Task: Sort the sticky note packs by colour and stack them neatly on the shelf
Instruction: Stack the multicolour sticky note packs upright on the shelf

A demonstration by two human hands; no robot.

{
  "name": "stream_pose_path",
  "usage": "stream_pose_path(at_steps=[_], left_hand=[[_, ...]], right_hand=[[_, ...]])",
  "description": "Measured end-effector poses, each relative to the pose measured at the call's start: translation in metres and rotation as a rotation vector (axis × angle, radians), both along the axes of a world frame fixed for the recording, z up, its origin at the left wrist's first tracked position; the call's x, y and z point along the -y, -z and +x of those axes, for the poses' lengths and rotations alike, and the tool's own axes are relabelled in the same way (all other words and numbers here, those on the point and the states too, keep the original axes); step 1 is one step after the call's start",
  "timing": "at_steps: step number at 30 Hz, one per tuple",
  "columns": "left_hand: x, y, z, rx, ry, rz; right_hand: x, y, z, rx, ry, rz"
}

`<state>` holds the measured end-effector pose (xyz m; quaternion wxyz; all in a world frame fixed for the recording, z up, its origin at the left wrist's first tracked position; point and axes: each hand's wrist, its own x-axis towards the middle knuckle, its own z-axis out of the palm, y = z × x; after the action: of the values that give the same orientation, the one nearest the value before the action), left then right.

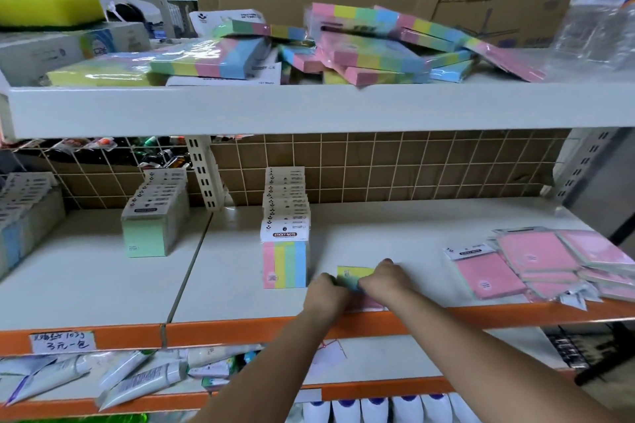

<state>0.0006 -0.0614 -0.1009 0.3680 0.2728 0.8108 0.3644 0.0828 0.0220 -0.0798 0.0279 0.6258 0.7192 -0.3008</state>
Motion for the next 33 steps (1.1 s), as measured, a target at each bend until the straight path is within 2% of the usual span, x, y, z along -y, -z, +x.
stream_pose_path(at_steps=[4, 9, 14, 17, 20, 24, 28, 33], left_hand=[[0.001, 0.005, -0.002, -0.005, -0.011, 0.017], [0.006, 0.003, 0.000, 0.146, -0.129, 0.092], [0.009, 0.001, 0.003, 0.245, -0.149, 0.179], [0.012, -0.005, 0.005, 0.268, -0.117, 0.209], [0.009, -0.012, 0.005, 0.292, -0.131, 0.239], [0.005, -0.018, 0.006, 0.047, -0.120, 0.192], [0.007, -0.018, 0.005, -0.195, -0.035, 0.168], [0.012, -0.020, 0.001, -0.242, 0.003, 0.159]], right_hand=[[-0.007, 0.000, 0.004, -0.104, 0.002, -0.090], [-0.011, -0.001, 0.010, -0.235, -0.012, -0.101], [-0.012, -0.003, 0.012, -0.474, -0.031, -0.152], [-0.013, -0.010, 0.012, -0.534, -0.083, -0.183], [-0.015, -0.021, 0.014, -0.514, -0.221, -0.170], [-0.019, -0.030, 0.016, -0.456, -0.379, -0.192], [-0.022, -0.033, 0.017, -0.427, -0.409, -0.255], [-0.026, -0.036, 0.017, -0.562, -0.277, -0.336]])
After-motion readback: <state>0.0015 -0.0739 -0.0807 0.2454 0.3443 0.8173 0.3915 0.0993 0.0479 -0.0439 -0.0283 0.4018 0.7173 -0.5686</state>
